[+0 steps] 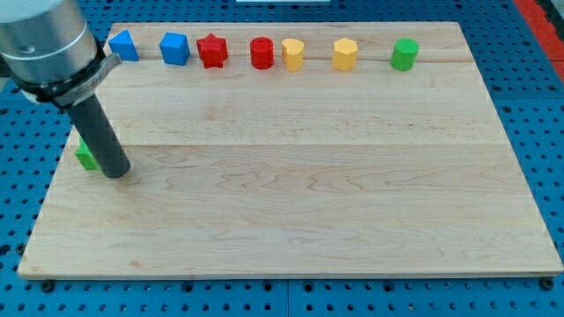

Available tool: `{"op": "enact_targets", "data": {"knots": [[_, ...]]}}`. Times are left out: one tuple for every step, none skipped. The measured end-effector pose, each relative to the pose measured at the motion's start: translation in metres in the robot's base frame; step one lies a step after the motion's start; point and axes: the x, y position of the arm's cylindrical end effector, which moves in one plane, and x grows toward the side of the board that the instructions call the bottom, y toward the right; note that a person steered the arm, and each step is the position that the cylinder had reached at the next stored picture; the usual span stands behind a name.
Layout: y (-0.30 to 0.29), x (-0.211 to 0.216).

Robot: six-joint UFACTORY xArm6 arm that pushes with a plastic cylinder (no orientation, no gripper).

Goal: Push the green star towards the center right

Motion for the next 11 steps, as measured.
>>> {"op": "enact_targets", "data": {"knots": [[-0.034,0.009],[-0.076,-0.01],[-0.053,-0.022],[0.025,-0.026],[0.083,-0.033],[0.013,-0.035],[-0.053,-0.044],[-0.021,-0.079],[0.081,-0.079],[0.162,-0.079],[0.11,-0.078]]}}
